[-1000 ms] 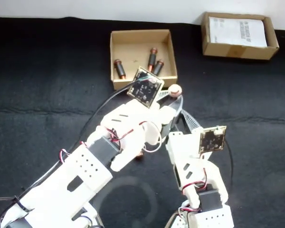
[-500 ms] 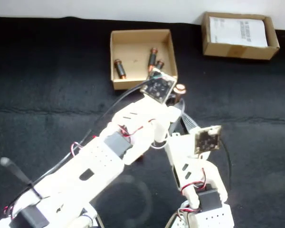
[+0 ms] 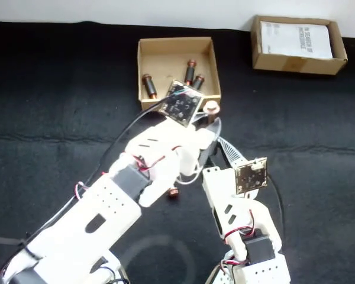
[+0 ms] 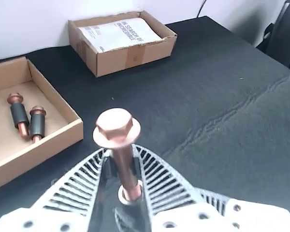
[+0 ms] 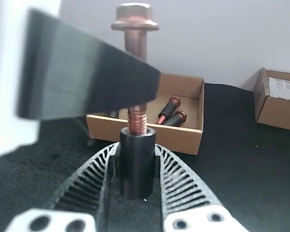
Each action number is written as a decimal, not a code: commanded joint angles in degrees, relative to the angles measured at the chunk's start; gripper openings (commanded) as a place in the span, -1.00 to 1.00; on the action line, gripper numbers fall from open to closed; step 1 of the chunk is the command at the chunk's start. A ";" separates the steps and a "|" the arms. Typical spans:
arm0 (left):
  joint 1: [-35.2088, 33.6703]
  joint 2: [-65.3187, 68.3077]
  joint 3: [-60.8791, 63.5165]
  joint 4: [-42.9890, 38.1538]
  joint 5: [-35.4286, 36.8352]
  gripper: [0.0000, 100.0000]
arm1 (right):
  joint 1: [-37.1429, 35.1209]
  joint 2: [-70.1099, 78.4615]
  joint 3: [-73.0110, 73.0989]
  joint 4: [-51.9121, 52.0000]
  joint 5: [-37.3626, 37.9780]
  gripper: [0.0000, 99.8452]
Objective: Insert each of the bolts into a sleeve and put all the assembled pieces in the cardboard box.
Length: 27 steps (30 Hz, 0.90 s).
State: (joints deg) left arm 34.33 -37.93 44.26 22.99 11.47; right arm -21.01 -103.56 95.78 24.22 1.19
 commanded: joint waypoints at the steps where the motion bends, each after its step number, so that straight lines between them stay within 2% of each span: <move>1: -1.27 -5.32 -0.48 5.71 0.18 -0.97 | 0.57 -0.75 2.07 -0.75 0.53 -0.99; 5: -0.22 -6.99 0.31 11.69 0.35 -0.79 | 0.57 -0.75 2.77 -1.01 0.53 -0.99; 11: 0.84 -7.25 3.12 12.31 6.07 -0.61 | 0.57 -0.75 2.77 -0.84 0.62 -0.99; 21: -0.13 -8.57 1.98 12.66 6.51 -0.60 | 0.66 -0.75 2.77 -0.84 0.53 -0.99; 27: 0.04 -20.79 -4.44 20.57 6.51 -0.60 | 1.19 -0.31 2.86 -0.92 0.53 -0.99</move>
State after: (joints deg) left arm 34.59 -51.74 45.49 39.69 17.80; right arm -20.84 -103.56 95.78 24.31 1.27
